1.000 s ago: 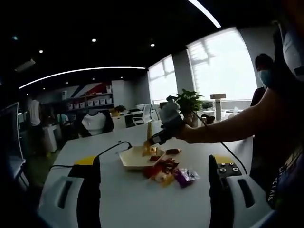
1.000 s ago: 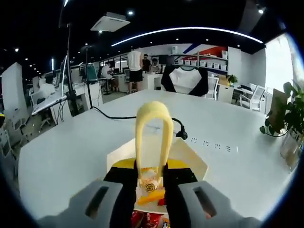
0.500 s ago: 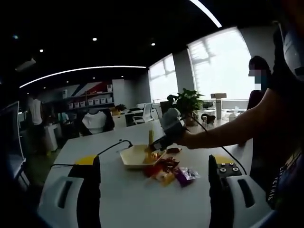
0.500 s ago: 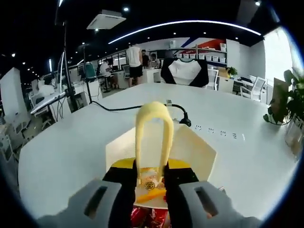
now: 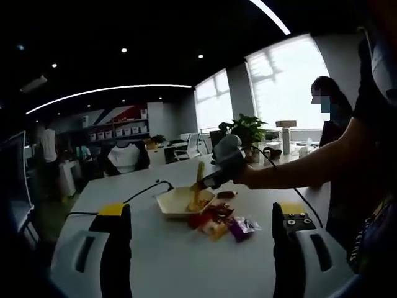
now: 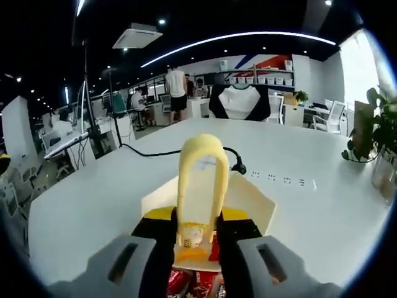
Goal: Place the target food into the container with the food tongs after gripping and lifting it, then release it inside without dropping or visibly crushing the food.
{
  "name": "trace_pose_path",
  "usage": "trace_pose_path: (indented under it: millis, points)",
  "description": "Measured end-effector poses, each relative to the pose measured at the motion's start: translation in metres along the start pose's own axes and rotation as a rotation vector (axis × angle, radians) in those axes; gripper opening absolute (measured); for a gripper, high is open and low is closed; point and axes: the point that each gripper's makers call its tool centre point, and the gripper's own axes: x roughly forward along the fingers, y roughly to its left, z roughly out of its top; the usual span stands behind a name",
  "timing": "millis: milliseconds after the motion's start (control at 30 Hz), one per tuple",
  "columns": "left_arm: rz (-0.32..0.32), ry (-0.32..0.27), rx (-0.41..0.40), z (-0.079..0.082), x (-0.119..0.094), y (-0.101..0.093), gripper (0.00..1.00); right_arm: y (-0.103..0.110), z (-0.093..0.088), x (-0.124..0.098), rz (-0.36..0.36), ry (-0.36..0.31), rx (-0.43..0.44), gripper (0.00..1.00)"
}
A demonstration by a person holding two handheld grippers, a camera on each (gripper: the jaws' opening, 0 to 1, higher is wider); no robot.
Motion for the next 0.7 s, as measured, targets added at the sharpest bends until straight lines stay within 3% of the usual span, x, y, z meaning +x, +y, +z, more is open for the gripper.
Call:
trace_pose_path:
  millis: [133, 233, 433, 700]
  points:
    - [-0.003, -0.001, 0.002, 0.001, 0.001, -0.001, 1.0, -0.004, 0.004, -0.01, 0.003, -0.025, 0.089, 0.22]
    - [-0.007, -0.002, 0.002, 0.001, 0.001, -0.003, 1.0, -0.016, 0.004, -0.024, -0.047, -0.023, 0.036, 0.22]
    - [-0.019, 0.002, 0.006, 0.0, 0.002, -0.007, 1.0, -0.032, 0.001, -0.043, -0.079, -0.037, 0.068, 0.22]
    - [-0.02, -0.002, 0.005, 0.0, 0.001, -0.007, 1.0, -0.038, -0.016, -0.07, -0.127, -0.043, 0.102, 0.22]
